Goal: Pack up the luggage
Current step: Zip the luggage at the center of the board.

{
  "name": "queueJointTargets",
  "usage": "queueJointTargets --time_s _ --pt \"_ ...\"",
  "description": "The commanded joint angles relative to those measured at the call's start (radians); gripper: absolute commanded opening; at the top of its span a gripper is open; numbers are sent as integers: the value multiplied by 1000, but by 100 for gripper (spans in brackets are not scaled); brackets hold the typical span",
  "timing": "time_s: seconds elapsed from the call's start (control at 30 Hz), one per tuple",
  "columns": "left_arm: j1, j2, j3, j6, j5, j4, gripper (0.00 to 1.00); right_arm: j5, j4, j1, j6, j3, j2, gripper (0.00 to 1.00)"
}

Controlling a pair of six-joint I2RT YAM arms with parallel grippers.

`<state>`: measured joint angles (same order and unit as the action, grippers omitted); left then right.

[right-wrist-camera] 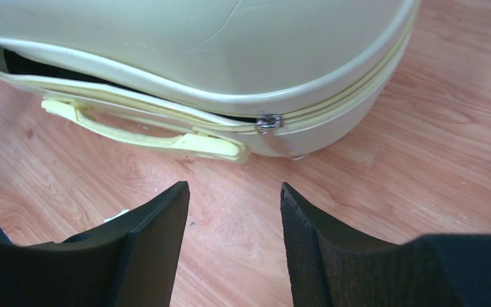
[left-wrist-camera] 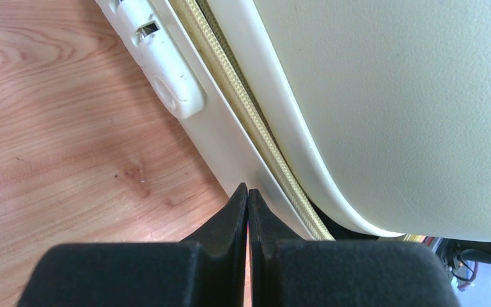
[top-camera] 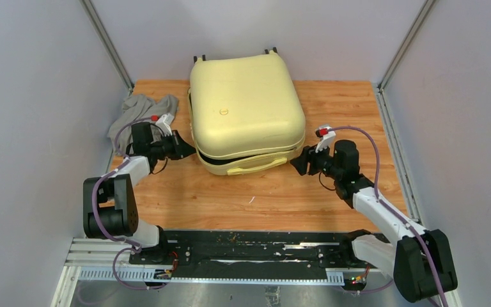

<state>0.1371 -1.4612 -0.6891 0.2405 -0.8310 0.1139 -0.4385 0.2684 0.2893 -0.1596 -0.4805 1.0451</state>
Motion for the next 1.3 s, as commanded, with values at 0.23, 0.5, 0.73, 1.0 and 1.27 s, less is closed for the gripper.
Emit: queueJointTargets --time_s 0.23,0.5,0.73,1.0,1.27 --pt "4 10 -54 21 -20 12 4 11 -28 -58 7 -71 36 65" --pt "2 -4 -61 21 -9 11 4 -58 121 -54 -25 -63 116 59" --pt "-3 -27 -71 17 12 10 4 -16 167 -19 -14 -80 185 50" --pt "-29 -45 -75 11 32 10 4 55 157 19 -1 -95 181 29" --pt "-52 -59 -84 9 48 12 4 65 163 30 -2 -94 177 0"
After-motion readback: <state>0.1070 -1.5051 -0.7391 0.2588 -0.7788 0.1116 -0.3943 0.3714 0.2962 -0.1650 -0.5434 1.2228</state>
